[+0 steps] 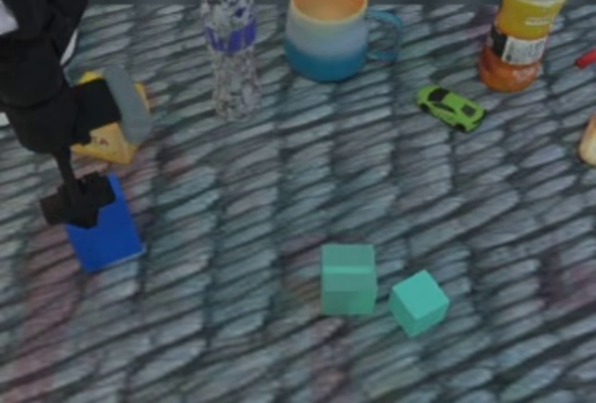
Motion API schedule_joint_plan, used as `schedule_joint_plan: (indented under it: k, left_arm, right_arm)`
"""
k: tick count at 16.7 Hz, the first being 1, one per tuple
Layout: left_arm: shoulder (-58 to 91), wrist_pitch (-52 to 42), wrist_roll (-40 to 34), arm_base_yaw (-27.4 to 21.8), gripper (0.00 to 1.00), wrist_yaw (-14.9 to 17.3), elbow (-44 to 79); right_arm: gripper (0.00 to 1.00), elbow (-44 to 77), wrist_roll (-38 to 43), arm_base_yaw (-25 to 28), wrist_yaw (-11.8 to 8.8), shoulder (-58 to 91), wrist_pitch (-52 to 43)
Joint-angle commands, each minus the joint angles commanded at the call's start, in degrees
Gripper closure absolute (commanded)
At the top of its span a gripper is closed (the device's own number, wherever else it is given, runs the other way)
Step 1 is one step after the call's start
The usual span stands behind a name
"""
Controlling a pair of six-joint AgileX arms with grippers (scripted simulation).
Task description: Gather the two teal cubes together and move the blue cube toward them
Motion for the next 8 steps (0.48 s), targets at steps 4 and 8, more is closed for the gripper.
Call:
schedule_joint_plan:
  k: [4, 8]
  left_arm:
    - [0.61, 0.90, 0.13, 0.22, 0.00, -0.01, -0.44]
    - [4.08, 8.86, 0.18, 0.14, 0.00, 0.03, -4.66]
  right_arm:
    - [0.00, 0.00, 0.00, 0.00, 0.00, 0.00, 0.00]
    - [0.00, 0.00, 0.00, 0.00, 0.00, 0.00, 0.00]
